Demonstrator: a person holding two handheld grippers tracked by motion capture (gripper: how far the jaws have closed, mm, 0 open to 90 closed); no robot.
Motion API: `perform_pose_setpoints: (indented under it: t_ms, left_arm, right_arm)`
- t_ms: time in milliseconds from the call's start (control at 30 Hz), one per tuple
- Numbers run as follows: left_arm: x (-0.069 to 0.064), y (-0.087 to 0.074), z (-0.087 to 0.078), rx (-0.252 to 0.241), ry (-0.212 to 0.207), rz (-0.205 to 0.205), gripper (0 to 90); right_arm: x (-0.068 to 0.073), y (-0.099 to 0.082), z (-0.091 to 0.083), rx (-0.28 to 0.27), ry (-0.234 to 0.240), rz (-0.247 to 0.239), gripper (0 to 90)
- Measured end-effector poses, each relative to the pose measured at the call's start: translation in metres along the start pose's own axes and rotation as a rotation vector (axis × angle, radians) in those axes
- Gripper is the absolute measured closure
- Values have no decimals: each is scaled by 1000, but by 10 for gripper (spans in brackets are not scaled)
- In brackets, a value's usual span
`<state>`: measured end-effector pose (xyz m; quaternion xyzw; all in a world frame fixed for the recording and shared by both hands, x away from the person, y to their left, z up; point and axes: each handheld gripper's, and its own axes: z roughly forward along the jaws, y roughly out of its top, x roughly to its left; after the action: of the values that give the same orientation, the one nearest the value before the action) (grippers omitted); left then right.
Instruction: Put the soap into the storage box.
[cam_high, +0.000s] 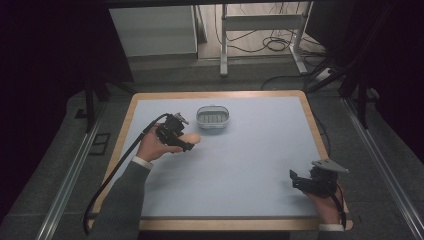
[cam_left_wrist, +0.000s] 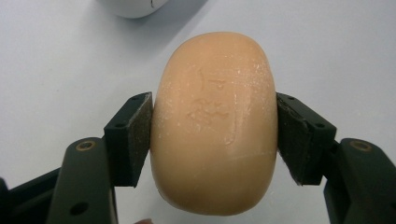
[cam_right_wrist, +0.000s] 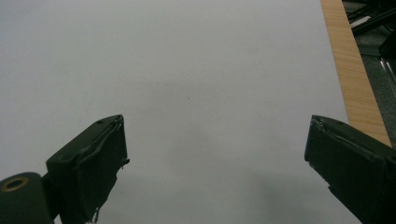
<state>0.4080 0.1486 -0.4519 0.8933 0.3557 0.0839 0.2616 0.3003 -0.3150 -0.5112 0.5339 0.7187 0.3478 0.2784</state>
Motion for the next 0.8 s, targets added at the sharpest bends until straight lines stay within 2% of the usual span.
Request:
perform_pose_setpoints:
  t_ms: [800]
  left_arm:
    - [11, 26, 2, -14, 1, 11, 337]
  right_arm:
    - [-2, 0, -1, 0, -4, 6, 56]
